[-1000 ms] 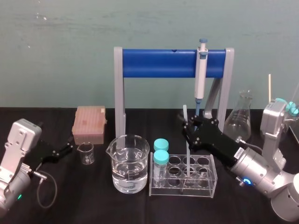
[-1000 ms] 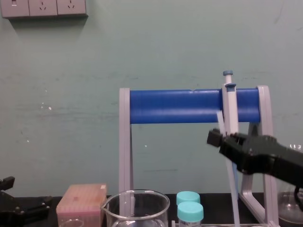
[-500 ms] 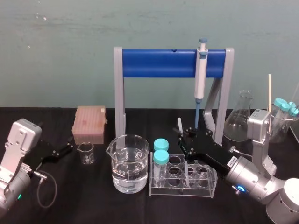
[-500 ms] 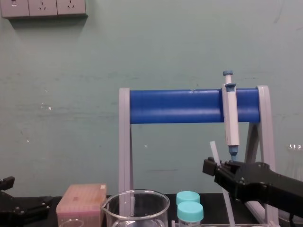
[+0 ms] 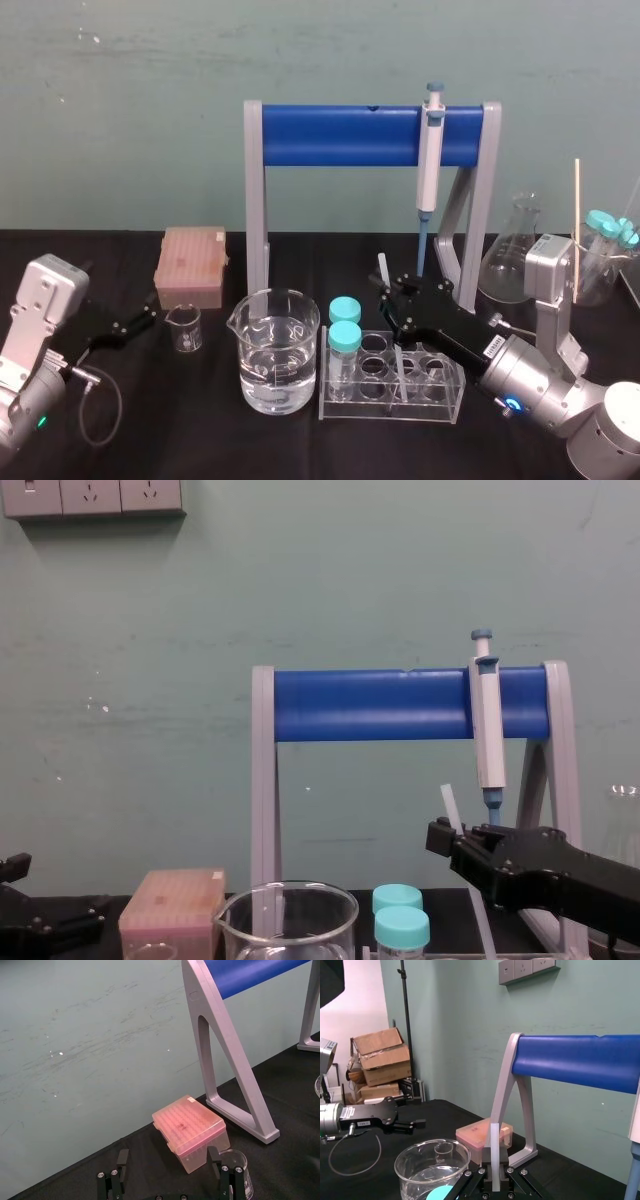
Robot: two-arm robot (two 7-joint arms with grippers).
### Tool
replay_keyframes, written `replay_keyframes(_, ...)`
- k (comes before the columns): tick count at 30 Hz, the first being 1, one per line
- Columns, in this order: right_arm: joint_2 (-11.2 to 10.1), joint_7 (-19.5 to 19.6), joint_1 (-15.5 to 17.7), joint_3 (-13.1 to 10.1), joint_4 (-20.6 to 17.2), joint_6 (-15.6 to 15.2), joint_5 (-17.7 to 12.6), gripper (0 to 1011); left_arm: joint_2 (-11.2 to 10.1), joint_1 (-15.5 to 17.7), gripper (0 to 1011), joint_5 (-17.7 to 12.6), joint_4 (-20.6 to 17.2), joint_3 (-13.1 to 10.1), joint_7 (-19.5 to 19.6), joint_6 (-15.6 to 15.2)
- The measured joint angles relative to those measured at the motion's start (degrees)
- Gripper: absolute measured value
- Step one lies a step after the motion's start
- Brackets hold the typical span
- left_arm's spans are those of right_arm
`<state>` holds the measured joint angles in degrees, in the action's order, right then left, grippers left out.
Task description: Pick up the stirring rod with one hand, then place it down.
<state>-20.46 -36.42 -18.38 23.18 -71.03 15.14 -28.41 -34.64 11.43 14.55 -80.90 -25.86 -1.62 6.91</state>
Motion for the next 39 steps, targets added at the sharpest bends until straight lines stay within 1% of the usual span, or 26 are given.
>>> replay_keyframes(3,-0.01,0.0,0.0,-0.01,0.0,0.0,-0.05,78,0.0,0.0,1000,0.0,0.0,0.0,0.0,0.0)
replay_keyframes(5,-0.02,0.0,0.0,-0.02,0.0,0.0,-0.08,99,0.0,0.0,1000,0.0,0.0,0.0,0.0,0.0)
replay_keyframes(6,-0.02,-0.01,0.01,-0.02,0.0,0.0,-0.11,152,0.0,0.0,1000,0.0,0.0,0.0,0.0,0.0)
replay_keyframes(8,-0.03,-0.02,0.02,-0.02,0.0,-0.01,-0.13,189,0.0,0.0,1000,0.0,0.0,0.0,0.0,0.0)
replay_keyframes(9,-0.04,-0.02,0.03,-0.02,0.0,-0.01,-0.15,243,0.0,0.0,1000,0.0,0.0,0.0,0.0,0.0)
replay_keyframes(11,-0.05,-0.03,0.03,-0.02,-0.01,-0.02,-0.16,287,0.0,0.0,1000,0.0,0.0,0.0,0.0,0.0)
replay_keyframes(12,-0.05,-0.04,0.04,-0.02,-0.01,-0.02,-0.17,347,0.0,0.0,1000,0.0,0.0,0.0,0.0,0.0)
replay_keyframes(15,-0.07,-0.06,0.04,-0.02,-0.03,-0.03,-0.19,407,0.0,0.0,1000,0.0,0.0,0.0,0.0,0.0)
replay_keyframes(16,-0.07,-0.07,0.04,-0.02,-0.03,-0.04,-0.2,468,0.0,0.0,1000,0.0,0.0,0.0,0.0,0.0)
replay_keyframes(18,-0.08,-0.08,0.04,-0.02,-0.04,-0.04,-0.22,501,0.0,0.0,1000,0.0,0.0,0.0,0.0,0.0)
replay_keyframes(19,-0.08,-0.08,0.04,-0.02,-0.04,-0.04,-0.22,562,0.0,0.0,1000,0.0,0.0,0.0,0.0,0.0)
replay_keyframes(21,-0.08,-0.1,0.04,-0.02,-0.05,-0.06,-0.24,609,0.0,0.0,1000,0.0,0.0,0.0,0.0,0.0)
replay_keyframes(22,-0.08,-0.11,0.04,-0.02,-0.05,-0.06,-0.25,671,0.0,0.0,1000,0.0,0.0,0.0,0.0,0.0)
replay_keyframes(25,-0.08,-0.12,0.04,-0.02,-0.05,-0.07,-0.26,731,0.0,0.0,1000,0.0,0.0,0.0,0.0,0.0)
replay_keyframes(26,-0.08,-0.12,0.04,-0.02,-0.05,-0.07,-0.26,787,0.0,0.0,1000,0.0,0.0,0.0,0.0,0.0)
replay_keyframes(29,-0.11,0.3,0.06,-0.32,-0.23,-0.31,-0.19,840,0.0,0.0,1000,0.0,0.0,0.0,0.0,0.0)
replay_keyframes(30,-0.23,1.28,0.07,-0.83,-0.55,-0.55,0.06,890,0.0,0.0,1000,0.0,0.0,0.0,0.0,0.0)
replay_keyframes(32,-0.38,2.72,0.19,-1.53,-1.14,-0.74,0.53,927,0.0,0.0,1000,0.0,0.0,0.0,0.0,0.0)
replay_keyframes(33,-0.53,4.73,0.4,-2.42,-1.89,-0.95,1.25,972,0.0,0.0,1000,0.0,0.0,0.0,0.0,0.0)
replay_keyframes(35,-0.57,7.34,0.74,-3.43,-2.65,-1.31,2.24,998,0.0,0.0,1000,0.0,0.0,0.0,0.0,0.0)
replay_keyframes(36,-0.58,10.89,1.32,-4.69,-3.58,-2.05,3.68,1003,0.0,0.0,1000,0.0,0.0,0.0,0.0,0.0)
replay_keyframes(38,-0.56,14.92,1.86,-5.66,-4.32,-3.28,5.35,1003,0.0,0.0,1000,0.0,0.0,0.0,0.0,0.0)
replay_keyframes(39,-0.5,19.57,2.5,-6.81,-4.9,-4.98,7.47,1003,0.0,0.0,1000,0.0,0.0,0.0,0.0,0.0)
